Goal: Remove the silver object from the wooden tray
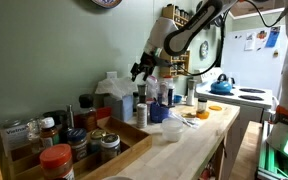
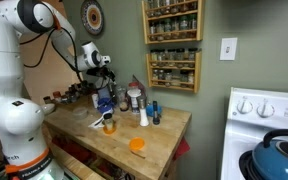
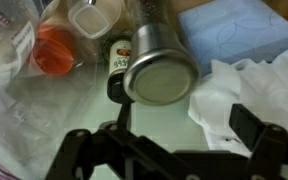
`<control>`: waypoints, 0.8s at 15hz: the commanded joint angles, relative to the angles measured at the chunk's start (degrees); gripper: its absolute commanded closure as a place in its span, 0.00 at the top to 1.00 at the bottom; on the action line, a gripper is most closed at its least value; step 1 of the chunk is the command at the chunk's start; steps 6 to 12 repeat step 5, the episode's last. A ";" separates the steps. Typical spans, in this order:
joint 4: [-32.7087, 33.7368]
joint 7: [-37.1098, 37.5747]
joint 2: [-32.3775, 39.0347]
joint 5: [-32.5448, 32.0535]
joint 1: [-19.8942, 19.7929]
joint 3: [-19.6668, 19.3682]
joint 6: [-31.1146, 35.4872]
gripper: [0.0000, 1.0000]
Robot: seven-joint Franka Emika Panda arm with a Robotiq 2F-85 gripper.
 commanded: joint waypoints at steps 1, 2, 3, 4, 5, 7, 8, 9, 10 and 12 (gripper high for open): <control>-2.48 1.68 -11.41 0.00 0.92 0.57 -10.61 1.00; -3.49 -3.05 -14.64 3.65 2.72 -0.45 -14.05 1.00; -4.23 -11.58 -16.75 8.81 2.67 0.91 -14.15 1.00; -0.05 -4.01 -10.29 3.33 2.00 -0.09 -11.51 1.00; -0.32 -5.55 -12.42 4.56 2.02 0.42 -12.51 1.00; -0.32 -5.55 -12.42 4.56 2.02 0.42 -12.51 1.00; -0.32 -5.55 -12.42 4.56 2.02 0.42 -12.51 1.00; -0.32 -5.55 -12.42 4.56 2.02 0.42 -12.51 1.00; -0.32 -5.55 -12.42 4.56 2.02 0.42 -12.51 1.00; -0.32 -5.55 -12.42 4.56 2.02 0.42 -12.51 1.00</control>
